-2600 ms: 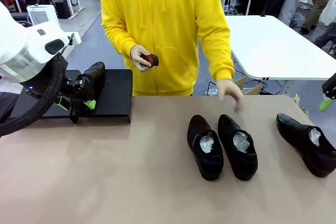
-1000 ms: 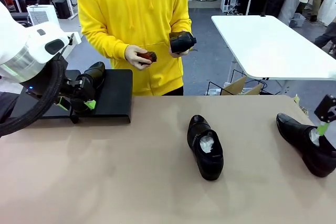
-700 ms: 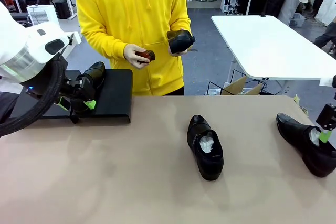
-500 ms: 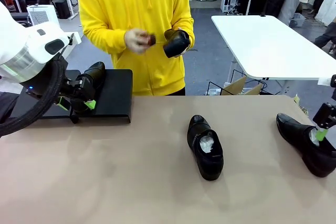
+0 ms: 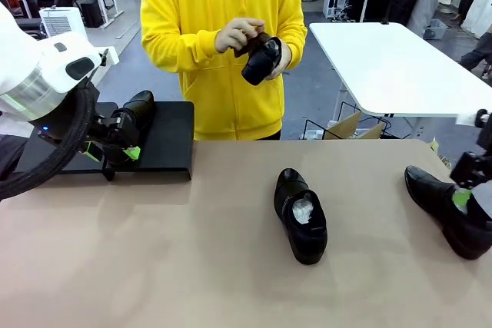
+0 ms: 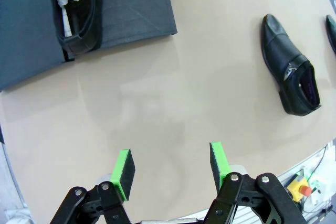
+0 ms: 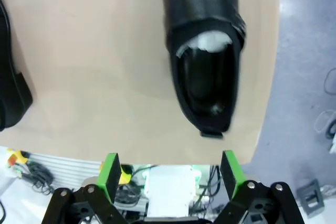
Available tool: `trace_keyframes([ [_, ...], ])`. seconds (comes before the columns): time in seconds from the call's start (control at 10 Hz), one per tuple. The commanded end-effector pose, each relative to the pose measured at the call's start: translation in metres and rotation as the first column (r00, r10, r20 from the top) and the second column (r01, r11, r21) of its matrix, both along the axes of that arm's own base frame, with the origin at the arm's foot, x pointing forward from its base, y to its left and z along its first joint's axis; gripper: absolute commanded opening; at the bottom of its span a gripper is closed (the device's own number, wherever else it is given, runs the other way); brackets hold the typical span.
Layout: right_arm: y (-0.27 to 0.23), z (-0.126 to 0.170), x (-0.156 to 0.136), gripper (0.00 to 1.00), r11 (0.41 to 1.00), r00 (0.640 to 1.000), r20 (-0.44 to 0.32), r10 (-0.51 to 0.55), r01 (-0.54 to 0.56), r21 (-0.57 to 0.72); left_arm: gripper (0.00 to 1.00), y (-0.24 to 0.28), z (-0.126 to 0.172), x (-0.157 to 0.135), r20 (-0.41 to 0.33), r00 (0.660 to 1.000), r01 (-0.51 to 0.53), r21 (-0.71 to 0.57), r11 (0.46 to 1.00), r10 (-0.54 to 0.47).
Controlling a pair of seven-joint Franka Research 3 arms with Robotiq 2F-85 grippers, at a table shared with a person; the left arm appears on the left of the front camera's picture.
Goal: Organize the shoes by placing them on the stand.
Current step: Pick up one Shoe and place it in the middle of the table.
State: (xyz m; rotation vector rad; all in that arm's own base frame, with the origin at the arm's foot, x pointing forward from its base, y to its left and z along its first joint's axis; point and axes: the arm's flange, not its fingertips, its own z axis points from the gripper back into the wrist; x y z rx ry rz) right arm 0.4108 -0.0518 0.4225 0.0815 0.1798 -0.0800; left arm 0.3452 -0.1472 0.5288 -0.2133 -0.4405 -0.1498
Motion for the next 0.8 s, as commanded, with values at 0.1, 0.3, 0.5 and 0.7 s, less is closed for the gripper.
trace_keyframes([
  [0.1, 0.031, -0.035, 0.025, 1.0, 0.998, 0.997, 0.07, -0.021, 0.025, -0.057, 0.75, 0.002, 0.001, -0.001, -0.004, 1.0, 0.01, -0.017, 1.0, -0.01],
  [0.3, 0.029, -0.051, 0.033, 1.0, 0.998, 0.996, 0.084, -0.036, 0.041, -0.056, 0.75, 0.002, 0.001, -0.001, -0.004, 1.0, 0.01, -0.017, 1.0, -0.01],
  [0.5, 0.027, -0.058, 0.036, 1.0, 0.996, 0.989, 0.143, -0.046, 0.057, -0.073, 0.75, 0.002, 0.001, -0.001, -0.004, 1.0, 0.01, -0.017, 1.0, -0.01],
  [0.7, 0.028, -0.061, 0.036, 1.0, 0.994, 0.985, 0.168, -0.034, 0.05, -0.095, 0.75, 0.002, 0.001, -0.001, -0.004, 1.0, 0.01, -0.017, 1.0, -0.01],
])
